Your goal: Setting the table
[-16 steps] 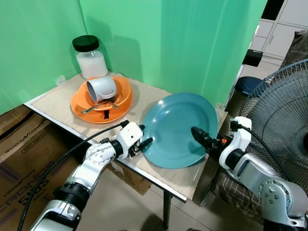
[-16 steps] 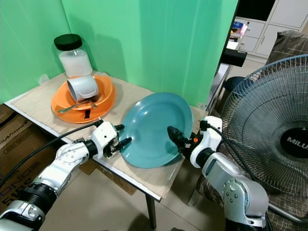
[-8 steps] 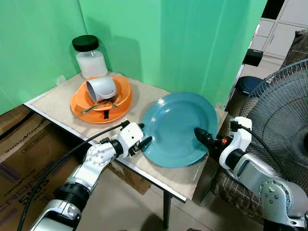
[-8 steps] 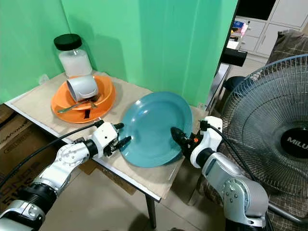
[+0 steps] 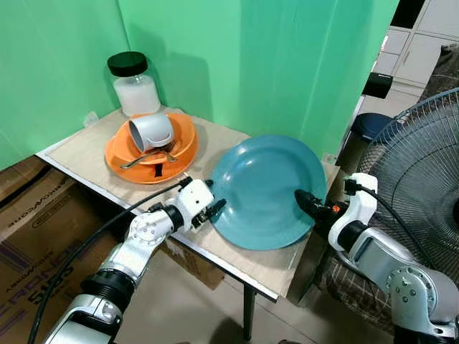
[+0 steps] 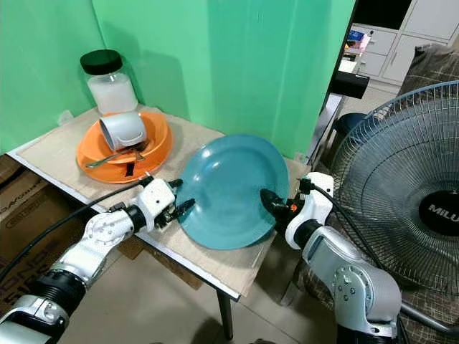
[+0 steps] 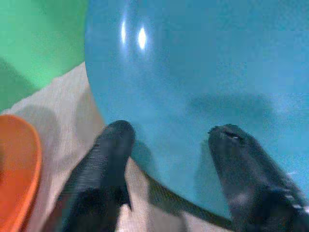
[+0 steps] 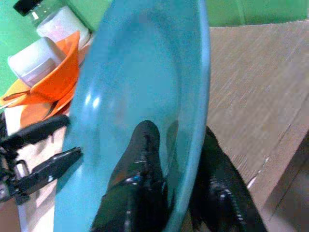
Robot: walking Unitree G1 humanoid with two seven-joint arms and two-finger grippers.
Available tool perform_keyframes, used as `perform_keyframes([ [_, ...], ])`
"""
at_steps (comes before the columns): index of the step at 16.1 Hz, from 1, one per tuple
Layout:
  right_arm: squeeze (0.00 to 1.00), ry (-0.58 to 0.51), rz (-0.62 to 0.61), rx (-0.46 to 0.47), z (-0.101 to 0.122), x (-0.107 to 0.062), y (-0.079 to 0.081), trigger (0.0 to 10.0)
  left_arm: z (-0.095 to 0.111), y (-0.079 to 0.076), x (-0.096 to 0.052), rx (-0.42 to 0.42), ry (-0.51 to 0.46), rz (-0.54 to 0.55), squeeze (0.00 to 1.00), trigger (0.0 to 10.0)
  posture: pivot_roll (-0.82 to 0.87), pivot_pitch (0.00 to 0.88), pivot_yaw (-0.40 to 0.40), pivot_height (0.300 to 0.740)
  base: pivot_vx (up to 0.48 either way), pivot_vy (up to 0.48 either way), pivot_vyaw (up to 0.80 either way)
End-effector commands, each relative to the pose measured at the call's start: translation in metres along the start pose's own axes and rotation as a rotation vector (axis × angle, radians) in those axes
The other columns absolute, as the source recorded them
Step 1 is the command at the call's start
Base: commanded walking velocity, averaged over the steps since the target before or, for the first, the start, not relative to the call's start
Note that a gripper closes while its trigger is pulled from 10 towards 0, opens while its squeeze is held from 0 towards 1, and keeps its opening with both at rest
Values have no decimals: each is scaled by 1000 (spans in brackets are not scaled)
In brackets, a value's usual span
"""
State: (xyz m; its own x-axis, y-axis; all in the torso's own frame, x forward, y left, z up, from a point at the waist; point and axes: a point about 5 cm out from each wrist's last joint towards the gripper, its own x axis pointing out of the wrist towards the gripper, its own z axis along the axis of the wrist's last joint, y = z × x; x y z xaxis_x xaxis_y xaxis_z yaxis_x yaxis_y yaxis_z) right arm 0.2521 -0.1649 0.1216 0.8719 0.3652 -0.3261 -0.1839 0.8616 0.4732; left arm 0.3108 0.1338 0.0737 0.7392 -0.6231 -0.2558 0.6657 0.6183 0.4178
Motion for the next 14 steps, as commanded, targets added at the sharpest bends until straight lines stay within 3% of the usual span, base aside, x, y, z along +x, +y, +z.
perform_keyframes([
  [1,0,-25,-14,14,4,-2,-2,0,-3,5,-7,-22,10,21,1000,10000,-23,0,42,740,0,0,0],
  [4,0,-25,-18,18,1,-3,-1,0,12,13,-12,18,-71,98,1000,10000,-25,0,47,740,0,0,0],
  [5,0,-26,-18,16,1,-4,-1,0,17,16,-14,-3,-97,134,882,10000,-29,0,49,740,0,0,0],
  [6,0,-47,-13,9,4,-7,1,0,30,22,-22,-64,-171,215,78,10000,-41,0,60,740,0,0,0],
  [7,0,-73,3,5,8,-11,4,0,37,22,-30,-95,-209,245,0,10000,-46,0,67,740,0,0,0],
  [9,0,-116,28,-5,13,-19,7,0,45,20,-44,-131,-244,275,0,10000,-53,0,73,740,0,0,0],
  [10,0,-185,96,-21,22,-32,14,0,51,14,-65,-170,-255,316,0,10000,-61,0,74,740,0,0,0],
  [12,0,-246,147,-37,27,-42,22,0,57,9,-80,-195,-258,359,0,10000,-60,0,66,740,0,0,0],
  [13,0,-322,208,-37,31,-52,35,7059,62,-1,-97,-236,-232,392,0,10000,-45,0,54,740,0,0,0],
  [14,0,-332,220,-28,30,-54,37,10000,61,-5,-101,-237,-216,403,0,10000,-43,0,53,740,0,0,0],
])
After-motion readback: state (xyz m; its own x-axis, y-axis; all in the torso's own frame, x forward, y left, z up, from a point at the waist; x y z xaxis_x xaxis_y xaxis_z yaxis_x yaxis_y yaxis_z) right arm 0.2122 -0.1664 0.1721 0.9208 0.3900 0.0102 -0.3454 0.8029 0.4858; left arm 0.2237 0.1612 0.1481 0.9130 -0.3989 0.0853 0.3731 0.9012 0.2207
